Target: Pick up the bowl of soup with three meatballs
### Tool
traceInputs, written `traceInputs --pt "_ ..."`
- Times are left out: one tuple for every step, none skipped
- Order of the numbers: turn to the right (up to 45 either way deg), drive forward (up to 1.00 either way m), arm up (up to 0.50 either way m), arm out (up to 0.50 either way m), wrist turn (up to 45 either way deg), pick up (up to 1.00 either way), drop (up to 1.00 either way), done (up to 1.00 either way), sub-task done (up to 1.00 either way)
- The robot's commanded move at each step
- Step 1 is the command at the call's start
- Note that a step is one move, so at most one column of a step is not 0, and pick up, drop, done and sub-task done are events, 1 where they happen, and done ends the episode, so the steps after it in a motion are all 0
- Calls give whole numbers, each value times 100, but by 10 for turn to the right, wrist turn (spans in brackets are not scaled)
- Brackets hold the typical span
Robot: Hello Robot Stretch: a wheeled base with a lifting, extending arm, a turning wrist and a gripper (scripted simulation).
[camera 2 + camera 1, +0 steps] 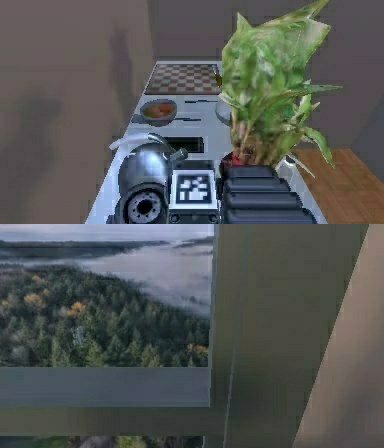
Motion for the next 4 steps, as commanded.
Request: traceInputs --pt "0 0 0 36 0 0 0 0 0" --pt "0 0 0 0 450 0 0 0 0" --pt "0 0 0 0 450 0 0 0 0" --pt "0 0 0 0 450 0 0 0 0"
